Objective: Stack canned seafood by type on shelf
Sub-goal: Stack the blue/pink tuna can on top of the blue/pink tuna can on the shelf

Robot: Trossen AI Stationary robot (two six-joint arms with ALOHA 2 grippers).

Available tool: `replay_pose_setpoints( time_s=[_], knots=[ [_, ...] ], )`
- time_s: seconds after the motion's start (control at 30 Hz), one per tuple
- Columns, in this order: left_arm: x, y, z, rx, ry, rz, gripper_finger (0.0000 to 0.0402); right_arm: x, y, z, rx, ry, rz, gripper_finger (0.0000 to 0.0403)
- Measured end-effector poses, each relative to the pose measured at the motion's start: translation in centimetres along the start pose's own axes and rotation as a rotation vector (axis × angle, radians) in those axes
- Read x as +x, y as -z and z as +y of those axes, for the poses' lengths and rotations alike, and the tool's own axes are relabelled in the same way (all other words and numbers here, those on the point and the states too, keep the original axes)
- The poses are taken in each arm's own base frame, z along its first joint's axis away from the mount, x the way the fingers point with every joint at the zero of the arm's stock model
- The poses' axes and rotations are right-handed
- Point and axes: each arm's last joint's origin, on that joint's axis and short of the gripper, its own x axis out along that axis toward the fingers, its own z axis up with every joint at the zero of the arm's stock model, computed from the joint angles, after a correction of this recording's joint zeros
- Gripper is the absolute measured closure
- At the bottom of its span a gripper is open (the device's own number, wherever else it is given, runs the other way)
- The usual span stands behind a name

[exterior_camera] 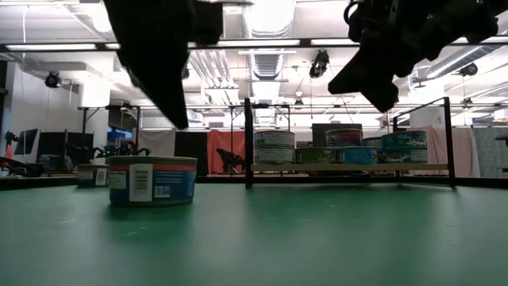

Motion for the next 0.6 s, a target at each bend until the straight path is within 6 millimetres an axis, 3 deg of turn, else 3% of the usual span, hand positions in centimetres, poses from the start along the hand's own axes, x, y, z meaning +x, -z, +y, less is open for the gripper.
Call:
replay_pose_setpoints(
  time_s=[0.13, 0.23, 0.6],
  knots=[
    [-1.8, 0.1, -0.1, 0.102, 0.059, -0.021, 0.0401, 0.4, 0.5, 0.2, 0.089, -0.050, 0.055, 0.0394],
    [-2.4, 1.5, -0.3, 0.191, 0.117, 0.021, 0.0401, 1.2, 0.8, 0.3, 0.101, -0.039, 0.081, 0.0394],
    [-0.1, 6.0, 0.4, 0.150, 0.038, 0.135, 0.0401, 6.6, -0.2, 2.3, 0.125, -0.004, 0.131, 0.0394]
  ],
)
